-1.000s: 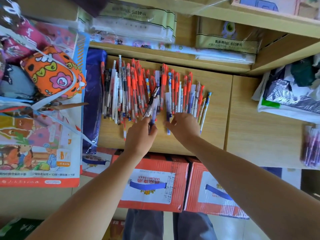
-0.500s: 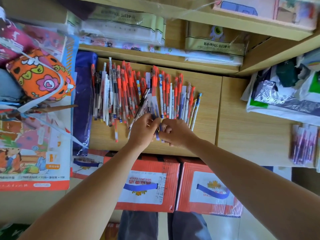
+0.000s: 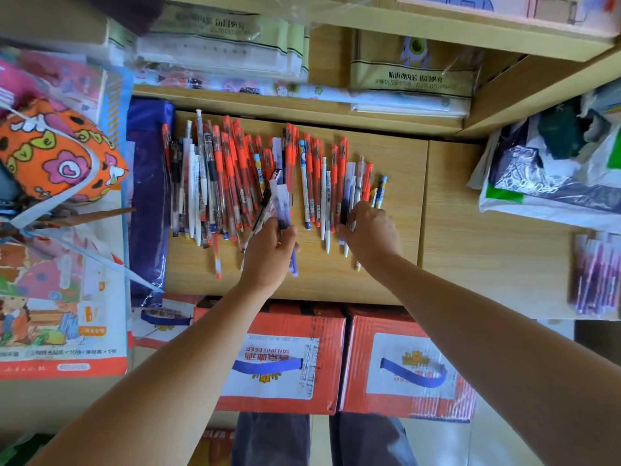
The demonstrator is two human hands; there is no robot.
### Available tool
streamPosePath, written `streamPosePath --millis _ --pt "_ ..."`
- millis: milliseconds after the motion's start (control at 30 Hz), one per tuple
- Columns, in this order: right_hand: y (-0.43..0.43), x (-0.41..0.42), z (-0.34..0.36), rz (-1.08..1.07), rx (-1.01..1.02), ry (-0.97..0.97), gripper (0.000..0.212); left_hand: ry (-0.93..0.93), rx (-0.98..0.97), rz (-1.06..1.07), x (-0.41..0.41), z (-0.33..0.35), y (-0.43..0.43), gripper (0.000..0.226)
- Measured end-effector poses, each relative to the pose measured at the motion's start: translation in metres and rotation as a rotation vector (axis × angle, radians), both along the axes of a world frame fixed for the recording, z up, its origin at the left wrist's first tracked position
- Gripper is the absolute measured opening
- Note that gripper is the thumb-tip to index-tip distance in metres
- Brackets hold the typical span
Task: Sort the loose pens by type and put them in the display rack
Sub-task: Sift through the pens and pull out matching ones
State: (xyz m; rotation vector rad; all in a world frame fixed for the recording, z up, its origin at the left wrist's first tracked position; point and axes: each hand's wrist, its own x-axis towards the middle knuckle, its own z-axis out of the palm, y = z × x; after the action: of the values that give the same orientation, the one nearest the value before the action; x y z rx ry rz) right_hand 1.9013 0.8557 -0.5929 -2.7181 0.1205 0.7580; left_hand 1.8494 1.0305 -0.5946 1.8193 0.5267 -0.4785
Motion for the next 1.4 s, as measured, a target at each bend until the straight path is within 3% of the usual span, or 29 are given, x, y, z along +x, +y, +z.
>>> streamPosePath --millis 300,367,467,600,700,833,900,967,1067,1133,1233,1300,1400 --pt "0.006 0.003 0.001 0.091 -0.088 0.034 0.031 -0.008 0.039 -0.047 -0.001 -0.001 0.001 0.014" --pt "0.003 0.005 0.0 -0.028 -0.011 0.072 0.036 0.008 0.016 -0.043 0.0 0.001 0.002 0.014" --pt "-0.002 0.004 0.005 -0.149 0.257 0.091 0.023 0.037 -0.041 -0.008 0.003 0.004 0.001 0.013" --pt "0.002 -0.009 0.019 -0.012 0.501 0.163 0.006 0.117 -0.206 0.117 0.009 0.013 -0.006 0.013" --pt "0.011 -0.014 0.027 0.168 0.516 0.261 0.008 0.119 -0.273 0.146 0.008 0.021 -0.009 0.021" --pt "0.029 -0.015 0.039 0.186 0.59 0.384 0.006 0.086 -0.311 0.169 -0.001 0.029 0.0 0.026" --pt "0.036 -0.015 0.043 0.275 0.559 0.404 0.01 0.092 -0.285 0.179 -0.006 0.029 0.008 0.032" --pt "0.038 -0.016 0.042 0.313 0.465 0.302 0.017 0.102 -0.235 0.164 -0.01 0.028 0.015 0.034" --pt "0.026 -0.014 0.033 0.01 0.281 -0.103 0.018 0.097 -0.125 0.147 -0.016 0.028 0.024 0.028" --pt "0.007 -0.009 0.023 -0.227 0.06 -0.264 0.037 0.071 -0.086 0.143 -0.019 0.026 0.026 0.026" --pt "-0.021 -0.002 0.009 -0.44 -0.222 -0.082 0.067 0.058 -0.028 0.117 -0.021 0.018 0.023 0.026" --pt "-0.031 -0.003 0.003 -0.479 -0.217 0.027 0.07 0.053 -0.016 0.085 -0.022 0.015 0.018 0.027" --pt "-0.027 -0.01 -0.002 -0.359 -0.159 0.002 0.066 0.054 0.0 0.034 -0.022 0.015 0.009 0.023"
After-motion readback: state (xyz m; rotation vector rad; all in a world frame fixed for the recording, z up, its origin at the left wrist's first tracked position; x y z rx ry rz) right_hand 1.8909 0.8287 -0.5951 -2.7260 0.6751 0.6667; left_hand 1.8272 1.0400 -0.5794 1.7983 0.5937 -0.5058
